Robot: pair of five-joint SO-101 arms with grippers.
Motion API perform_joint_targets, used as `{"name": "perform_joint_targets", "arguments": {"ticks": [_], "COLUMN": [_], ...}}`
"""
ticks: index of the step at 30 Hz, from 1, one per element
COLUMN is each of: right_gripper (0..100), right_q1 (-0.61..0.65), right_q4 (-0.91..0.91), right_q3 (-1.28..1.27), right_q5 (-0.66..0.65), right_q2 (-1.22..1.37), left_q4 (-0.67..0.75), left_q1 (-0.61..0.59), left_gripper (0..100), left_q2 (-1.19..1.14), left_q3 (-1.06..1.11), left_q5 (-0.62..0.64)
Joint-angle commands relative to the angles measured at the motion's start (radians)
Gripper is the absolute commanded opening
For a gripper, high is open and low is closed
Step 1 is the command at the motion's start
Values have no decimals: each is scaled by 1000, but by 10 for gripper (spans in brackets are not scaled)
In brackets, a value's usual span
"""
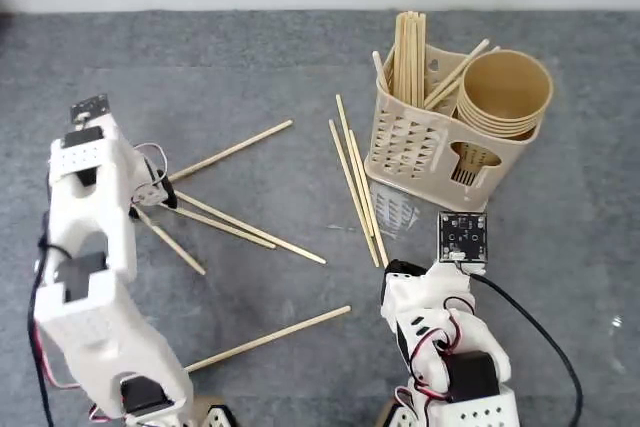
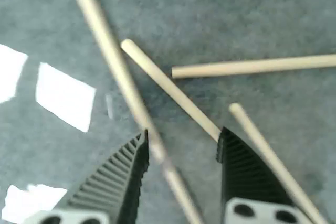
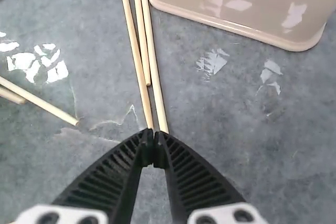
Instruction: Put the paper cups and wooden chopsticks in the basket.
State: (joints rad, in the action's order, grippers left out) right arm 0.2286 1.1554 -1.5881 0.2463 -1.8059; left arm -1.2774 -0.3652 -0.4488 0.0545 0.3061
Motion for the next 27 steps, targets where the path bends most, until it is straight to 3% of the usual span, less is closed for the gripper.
{"name": "perform_joint_targets", "arguments": {"ticks": [1, 13, 18, 27], "right_gripper": [9, 9, 9, 9], "right_q1": [-2, -2, -2, -1], "right_q4": [-22, -24, -24, -24], "right_q3": [8, 8, 8, 8], "right_q5": [6, 6, 6, 8], "right_q2": [-8, -8, -8, -8], "left_q4": [15, -71, -95, -390], "left_q1": [-37, -49, -23, 126], "left_gripper": [163, 16, 13, 13], "left_q2": [-87, -252, -242, -106], "left_q3": [-113, -295, -302, -576], "left_q5": [44, 74, 75, 133]}}
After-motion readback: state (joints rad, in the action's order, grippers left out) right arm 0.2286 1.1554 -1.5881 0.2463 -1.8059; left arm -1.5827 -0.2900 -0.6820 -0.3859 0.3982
